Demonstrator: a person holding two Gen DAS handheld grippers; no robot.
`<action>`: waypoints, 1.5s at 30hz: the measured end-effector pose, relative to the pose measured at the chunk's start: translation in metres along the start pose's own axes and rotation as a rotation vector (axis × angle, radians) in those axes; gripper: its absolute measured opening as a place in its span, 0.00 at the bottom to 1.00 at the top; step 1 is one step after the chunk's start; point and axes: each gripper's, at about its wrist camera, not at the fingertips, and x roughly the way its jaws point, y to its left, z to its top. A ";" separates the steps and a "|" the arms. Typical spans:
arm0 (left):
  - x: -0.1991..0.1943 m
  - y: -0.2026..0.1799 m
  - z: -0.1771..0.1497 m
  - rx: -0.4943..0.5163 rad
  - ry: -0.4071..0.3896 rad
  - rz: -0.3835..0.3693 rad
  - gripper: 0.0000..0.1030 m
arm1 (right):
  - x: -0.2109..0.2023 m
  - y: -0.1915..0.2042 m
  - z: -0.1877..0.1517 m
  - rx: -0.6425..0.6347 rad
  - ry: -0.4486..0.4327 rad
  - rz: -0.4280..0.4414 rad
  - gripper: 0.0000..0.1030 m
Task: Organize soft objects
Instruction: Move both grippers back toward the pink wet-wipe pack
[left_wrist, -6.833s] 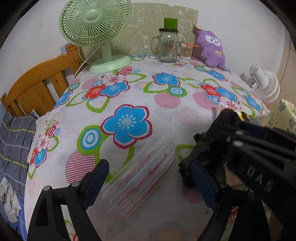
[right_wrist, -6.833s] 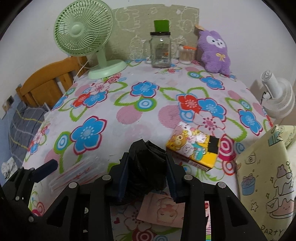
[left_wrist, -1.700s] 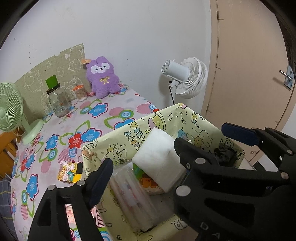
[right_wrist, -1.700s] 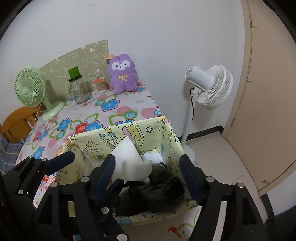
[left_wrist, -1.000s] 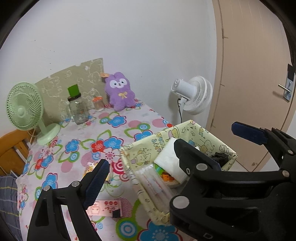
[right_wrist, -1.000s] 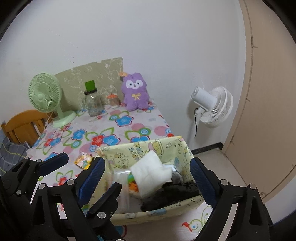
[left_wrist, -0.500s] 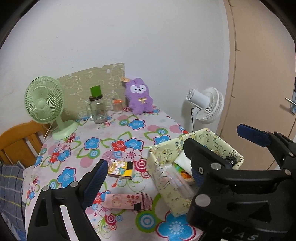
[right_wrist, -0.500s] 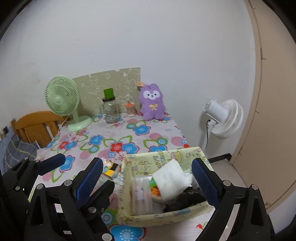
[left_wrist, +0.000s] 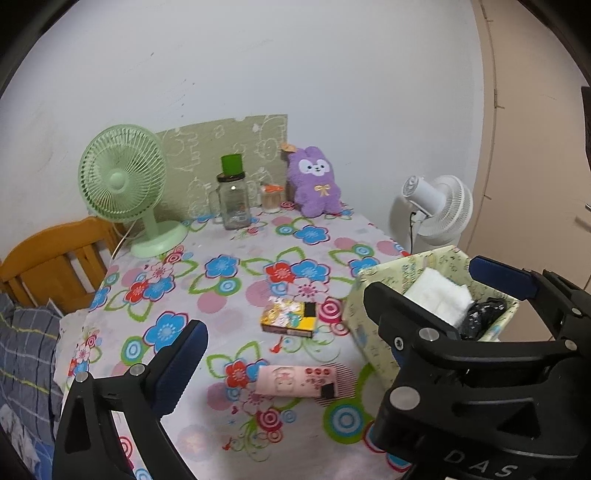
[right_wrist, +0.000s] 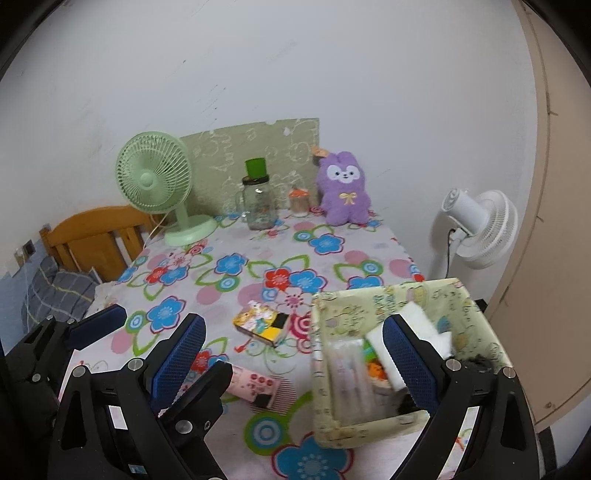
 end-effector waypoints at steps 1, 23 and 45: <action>0.001 0.003 -0.001 -0.004 0.004 0.001 0.98 | 0.002 0.003 -0.001 -0.004 0.002 0.002 0.95; 0.049 0.062 -0.041 -0.068 0.126 0.094 0.99 | 0.063 0.055 -0.032 -0.048 0.107 0.155 0.82; 0.089 0.067 -0.076 -0.041 0.256 0.049 0.99 | 0.122 0.063 -0.063 -0.087 0.274 0.183 0.70</action>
